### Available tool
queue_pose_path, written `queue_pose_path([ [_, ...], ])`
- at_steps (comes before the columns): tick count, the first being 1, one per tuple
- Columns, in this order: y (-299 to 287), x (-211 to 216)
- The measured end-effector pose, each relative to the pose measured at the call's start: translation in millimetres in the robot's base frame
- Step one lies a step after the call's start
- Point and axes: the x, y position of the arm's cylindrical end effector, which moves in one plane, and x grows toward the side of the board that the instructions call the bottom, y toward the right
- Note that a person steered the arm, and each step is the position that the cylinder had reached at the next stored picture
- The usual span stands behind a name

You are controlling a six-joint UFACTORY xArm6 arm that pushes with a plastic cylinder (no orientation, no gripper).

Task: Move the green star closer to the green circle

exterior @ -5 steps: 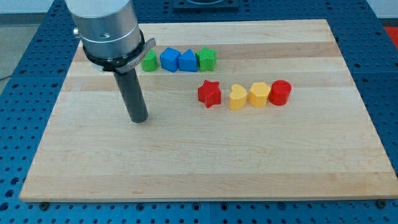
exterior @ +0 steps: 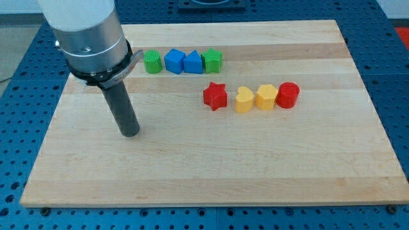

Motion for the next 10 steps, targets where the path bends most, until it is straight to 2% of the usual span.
queue_pose_path([
  [1, 8, -1],
  [3, 7, -64],
  [4, 27, -79],
  [6, 108, -87],
  [9, 232, -139],
  [10, 243, -187],
])
